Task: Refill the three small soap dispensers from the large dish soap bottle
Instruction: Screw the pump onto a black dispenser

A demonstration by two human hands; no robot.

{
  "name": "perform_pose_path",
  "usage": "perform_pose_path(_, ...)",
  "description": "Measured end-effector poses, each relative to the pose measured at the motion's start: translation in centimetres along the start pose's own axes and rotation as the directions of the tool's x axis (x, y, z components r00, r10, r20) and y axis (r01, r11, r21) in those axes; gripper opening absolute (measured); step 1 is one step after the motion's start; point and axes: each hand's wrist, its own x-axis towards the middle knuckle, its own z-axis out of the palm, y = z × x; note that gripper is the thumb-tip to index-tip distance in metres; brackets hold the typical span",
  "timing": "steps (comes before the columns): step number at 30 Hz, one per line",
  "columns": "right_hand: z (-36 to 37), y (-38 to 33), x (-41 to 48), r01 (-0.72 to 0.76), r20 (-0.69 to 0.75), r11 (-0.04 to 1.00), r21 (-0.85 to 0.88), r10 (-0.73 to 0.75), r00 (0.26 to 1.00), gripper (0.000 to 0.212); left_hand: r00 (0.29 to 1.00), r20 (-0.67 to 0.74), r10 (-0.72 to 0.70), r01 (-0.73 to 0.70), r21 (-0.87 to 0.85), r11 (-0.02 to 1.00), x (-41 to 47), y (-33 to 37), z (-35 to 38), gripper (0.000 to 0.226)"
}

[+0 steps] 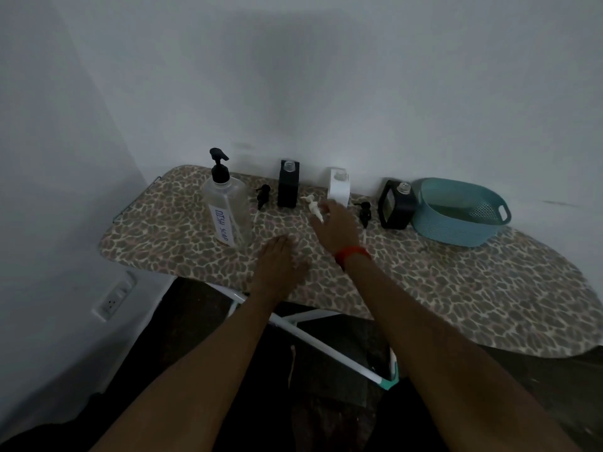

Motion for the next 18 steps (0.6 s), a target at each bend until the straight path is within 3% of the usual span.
perform_pose_path(5, 3.1, -4.5, 8.8, 0.019, 0.08, 0.998, -0.06, -0.014, 0.997, 0.059, 1.0, -0.026, 0.002, -0.004, -0.048, 0.999, 0.4, -0.8, 0.8, 0.082)
perform_pose_path(13, 7.4, -5.3, 14.0, -0.104, 0.042, 0.987, -0.126, 0.11, 0.993, 0.058, 0.999, -0.052, 0.015, -0.018, -0.061, 0.998, 0.5, -1.0, 1.0, 0.078)
perform_pose_path(18, 6.4, -4.8, 13.2, -0.074, 0.012, 0.986, -0.15, 0.077, 0.997, 0.06, 0.997, -0.077, 0.018, -0.025, -0.088, 0.996, 0.5, -0.9, 0.8, 0.079)
